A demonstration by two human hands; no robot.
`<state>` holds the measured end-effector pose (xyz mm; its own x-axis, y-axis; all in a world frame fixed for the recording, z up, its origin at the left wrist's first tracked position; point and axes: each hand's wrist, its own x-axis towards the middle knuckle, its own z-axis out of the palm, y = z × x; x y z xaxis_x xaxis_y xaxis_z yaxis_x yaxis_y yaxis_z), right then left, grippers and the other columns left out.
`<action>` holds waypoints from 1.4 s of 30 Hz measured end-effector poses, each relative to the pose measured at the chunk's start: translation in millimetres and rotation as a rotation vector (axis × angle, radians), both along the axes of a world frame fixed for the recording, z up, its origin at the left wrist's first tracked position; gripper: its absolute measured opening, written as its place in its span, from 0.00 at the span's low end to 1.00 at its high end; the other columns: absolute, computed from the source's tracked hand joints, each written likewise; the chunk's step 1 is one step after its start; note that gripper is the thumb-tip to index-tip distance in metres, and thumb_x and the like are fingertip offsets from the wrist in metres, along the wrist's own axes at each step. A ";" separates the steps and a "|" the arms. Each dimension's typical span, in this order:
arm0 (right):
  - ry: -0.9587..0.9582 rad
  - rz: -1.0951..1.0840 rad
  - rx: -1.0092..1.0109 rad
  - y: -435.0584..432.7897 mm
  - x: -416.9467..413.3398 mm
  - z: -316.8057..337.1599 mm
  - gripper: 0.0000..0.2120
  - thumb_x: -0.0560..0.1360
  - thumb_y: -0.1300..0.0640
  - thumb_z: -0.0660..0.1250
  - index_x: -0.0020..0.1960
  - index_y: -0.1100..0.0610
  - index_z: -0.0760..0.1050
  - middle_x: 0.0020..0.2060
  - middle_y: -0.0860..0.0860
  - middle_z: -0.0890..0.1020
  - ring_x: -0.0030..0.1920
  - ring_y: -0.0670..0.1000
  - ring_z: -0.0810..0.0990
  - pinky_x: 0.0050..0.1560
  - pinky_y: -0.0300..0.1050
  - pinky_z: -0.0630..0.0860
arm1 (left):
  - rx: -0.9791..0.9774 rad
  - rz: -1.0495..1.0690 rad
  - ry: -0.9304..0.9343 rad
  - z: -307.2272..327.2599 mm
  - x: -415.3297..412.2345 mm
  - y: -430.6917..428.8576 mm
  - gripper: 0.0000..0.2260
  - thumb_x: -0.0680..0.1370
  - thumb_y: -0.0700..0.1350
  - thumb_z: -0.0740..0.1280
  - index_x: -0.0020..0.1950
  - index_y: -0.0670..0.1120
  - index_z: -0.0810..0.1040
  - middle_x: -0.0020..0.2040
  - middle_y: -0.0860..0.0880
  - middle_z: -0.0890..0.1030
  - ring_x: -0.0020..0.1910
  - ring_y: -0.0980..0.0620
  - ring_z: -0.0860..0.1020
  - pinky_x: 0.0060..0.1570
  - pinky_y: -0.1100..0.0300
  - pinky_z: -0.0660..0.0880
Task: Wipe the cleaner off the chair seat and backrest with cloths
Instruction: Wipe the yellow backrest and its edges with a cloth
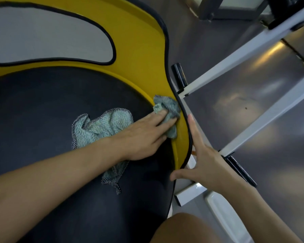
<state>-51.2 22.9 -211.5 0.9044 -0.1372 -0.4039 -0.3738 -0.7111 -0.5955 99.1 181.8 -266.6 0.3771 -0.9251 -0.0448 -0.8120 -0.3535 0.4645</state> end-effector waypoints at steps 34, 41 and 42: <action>-0.215 0.031 0.133 0.4 2.4 -18.6 0.48 0.67 0.18 0.54 0.73 0.29 0.27 0.66 0.18 0.63 0.65 0.34 0.74 0.66 0.40 0.73 | -0.040 0.156 0.270 -4.5 -43.2 -15.3 0.27 0.82 0.46 0.50 0.83 0.46 0.52 0.82 0.45 0.49 0.81 0.46 0.48 0.76 0.61 0.37; -0.233 0.006 0.157 -1.0 0.4 -21.2 0.46 0.67 0.18 0.53 0.73 0.27 0.29 0.65 0.23 0.68 0.65 0.37 0.75 0.68 0.42 0.71 | -0.086 -0.034 0.292 -9.9 -66.3 3.3 0.19 0.81 0.46 0.53 0.72 0.46 0.63 0.67 0.48 0.64 0.66 0.46 0.66 0.72 0.51 0.64; -0.234 0.011 0.157 -0.9 -0.1 -21.9 0.45 0.68 0.18 0.53 0.73 0.27 0.29 0.64 0.20 0.67 0.65 0.36 0.75 0.68 0.43 0.71 | -0.076 0.033 0.306 -11.5 -54.2 -8.5 0.23 0.81 0.47 0.52 0.76 0.45 0.61 0.72 0.47 0.62 0.70 0.44 0.65 0.72 0.50 0.65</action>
